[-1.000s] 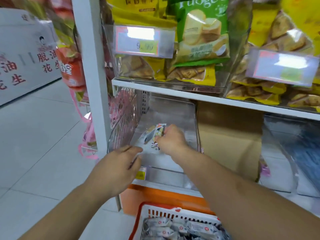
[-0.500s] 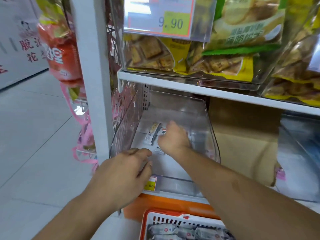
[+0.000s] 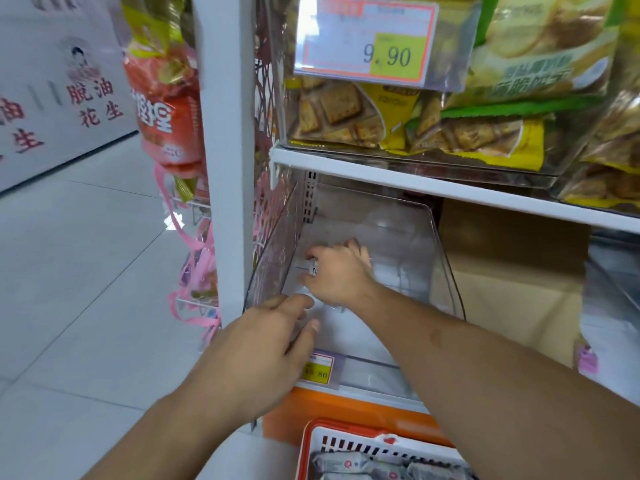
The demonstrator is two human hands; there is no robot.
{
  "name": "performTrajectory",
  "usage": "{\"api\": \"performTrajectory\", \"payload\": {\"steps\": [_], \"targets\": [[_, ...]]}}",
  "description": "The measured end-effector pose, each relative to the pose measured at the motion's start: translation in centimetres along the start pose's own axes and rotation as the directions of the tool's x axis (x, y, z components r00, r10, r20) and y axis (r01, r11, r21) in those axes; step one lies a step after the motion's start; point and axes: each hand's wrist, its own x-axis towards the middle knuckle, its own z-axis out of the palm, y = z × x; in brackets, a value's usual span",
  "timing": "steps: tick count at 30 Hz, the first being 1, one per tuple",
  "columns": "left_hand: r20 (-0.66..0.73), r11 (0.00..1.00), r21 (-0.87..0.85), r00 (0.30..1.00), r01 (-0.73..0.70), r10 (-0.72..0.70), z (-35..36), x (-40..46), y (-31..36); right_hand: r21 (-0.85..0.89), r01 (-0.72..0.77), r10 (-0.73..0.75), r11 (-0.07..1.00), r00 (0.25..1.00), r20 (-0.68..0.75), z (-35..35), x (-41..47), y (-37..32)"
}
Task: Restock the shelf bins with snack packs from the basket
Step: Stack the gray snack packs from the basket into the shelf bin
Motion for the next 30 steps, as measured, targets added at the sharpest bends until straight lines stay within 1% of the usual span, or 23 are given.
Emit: {"api": "performTrajectory", "payload": {"steps": [2,4,5,7,8,9,11,15,16,17,19,21,23,24,26,27,28,30], "targets": [[-0.013,1.0,-0.015,1.0,-0.004,0.004,0.0,0.1,-0.1,0.116,0.0,0.006,0.993,0.999,-0.052,-0.4,-0.1,-0.1],[-0.033,0.999,-0.034,0.999,-0.008,0.007,0.1,0.1,-0.1,0.292,-0.009,0.034,0.956,0.996,-0.082,-0.9,-0.5,-0.3],[-0.042,0.999,-0.042,0.999,-0.01,0.008,0.1,0.2,-0.1,0.41,-0.014,0.054,0.912,0.995,-0.087,-1.4,-0.8,-0.3],[-0.061,0.998,-0.064,0.998,-0.01,0.006,0.2,0.2,0.0,0.649,-0.002,0.087,0.761,0.991,-0.099,-2.4,-2.0,-0.3],[-0.073,0.997,-0.076,0.997,-0.009,0.004,0.3,0.2,0.1,0.733,0.011,0.091,0.681,0.991,-0.099,-3.0,-2.7,-0.2],[-0.088,0.997,-0.083,0.996,-0.01,0.003,0.3,0.1,0.2,0.783,0.017,0.098,0.622,0.99,-0.1,-3.7,-3.5,0.0],[-0.123,0.996,-0.086,0.992,-0.01,0.0,0.4,0.1,0.5,0.842,-0.011,0.119,0.54,0.991,-0.063,-4.8,-5.0,0.5],[-0.174,0.992,-0.123,0.984,0.01,-0.031,0.3,-0.1,1.6,0.938,-0.159,0.163,0.309,0.98,0.112,-6.3,-7.9,1.3],[-0.183,0.989,-0.15,0.982,0.013,-0.041,0.2,-0.1,2.0,0.954,-0.183,0.154,0.239,0.977,0.149,-6.7,-8.6,1.4],[-0.185,0.982,-0.189,0.981,0.019,-0.055,0.2,-0.1,2.5,0.97,-0.195,0.128,0.145,0.976,0.177,-7.0,-9.3,1.5],[-0.164,0.954,-0.297,0.983,0.035,-0.087,0.2,-0.1,3.3,0.98,-0.196,0.067,-0.021,0.978,0.197,-7.9,-10.8,1.5],[-0.14,0.924,-0.379,0.985,0.044,-0.104,0.2,-0.2,4.0,0.974,-0.208,0.034,-0.088,0.977,0.212,-8.5,-11.8,1.5],[-0.151,0.927,-0.373,0.983,0.039,-0.102,0.2,-0.3,4.4,0.971,-0.229,0.023,-0.061,0.973,0.231,-8.6,-12.4,1.5],[-0.164,0.934,-0.355,0.981,0.038,-0.102,0.2,-0.4,4.6,0.972,-0.235,0.028,-0.004,0.972,0.235,-8.6,-12.6,1.4],[-0.193,0.945,-0.324,0.976,0.036,-0.103,0.1,-0.3,4.4,0.96,-0.222,0.04,0.172,0.975,0.219,-8.3,-12.5,1.5],[-0.196,0.955,-0.297,0.977,0.026,-0.088,0.0,-0.3,4.1,0.947,-0.219,0.054,0.236,0.976,0.212,-8.2,-12.2,1.4],[-0.195,0.971,-0.24,0.979,0.002,-0.051,0.0,-0.4,3.8,0.935,-0.223,0.075,0.276,0.975,0.21,-8.3,-11.8,1.4],[-0.202,0.998,-0.039,0.978,-0.054,0.045,-0.4,-0.6,3.2,0.921,-0.243,0.128,0.305,0.969,0.213,-8.3,-10.5,1.4]]}}
